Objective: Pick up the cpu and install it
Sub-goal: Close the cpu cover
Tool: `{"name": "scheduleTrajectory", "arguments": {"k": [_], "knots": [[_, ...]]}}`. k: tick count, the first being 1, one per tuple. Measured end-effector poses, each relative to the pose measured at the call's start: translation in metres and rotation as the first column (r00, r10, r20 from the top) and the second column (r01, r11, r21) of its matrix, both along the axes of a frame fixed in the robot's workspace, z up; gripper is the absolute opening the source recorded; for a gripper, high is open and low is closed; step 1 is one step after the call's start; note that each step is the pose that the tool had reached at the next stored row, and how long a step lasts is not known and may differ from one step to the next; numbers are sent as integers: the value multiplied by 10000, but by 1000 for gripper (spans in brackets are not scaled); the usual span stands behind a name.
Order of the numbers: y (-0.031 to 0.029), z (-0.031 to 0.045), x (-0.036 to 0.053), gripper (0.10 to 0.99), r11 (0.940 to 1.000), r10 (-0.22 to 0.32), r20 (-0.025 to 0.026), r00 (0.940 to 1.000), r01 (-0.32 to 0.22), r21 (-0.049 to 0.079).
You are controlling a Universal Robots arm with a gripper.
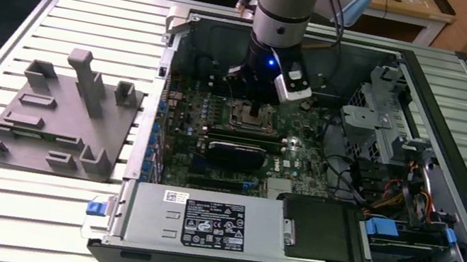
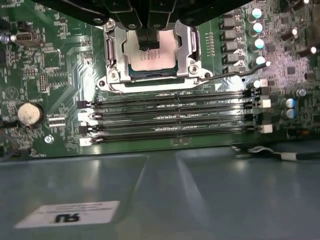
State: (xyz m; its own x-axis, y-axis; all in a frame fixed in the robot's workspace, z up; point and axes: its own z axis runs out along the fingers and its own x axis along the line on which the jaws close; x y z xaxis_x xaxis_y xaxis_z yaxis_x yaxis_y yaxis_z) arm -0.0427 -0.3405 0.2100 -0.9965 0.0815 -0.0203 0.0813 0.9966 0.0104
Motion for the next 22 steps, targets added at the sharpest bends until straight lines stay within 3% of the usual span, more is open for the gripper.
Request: {"name": "scheduleTrajectory", "arguments": {"k": [8, 22], "knots": [[-1, -1, -41, 106, 9999, 151, 12, 9999, -151, 2], [-4, -37, -270, 106, 9998, 211, 24, 9998, -211, 2]]}}
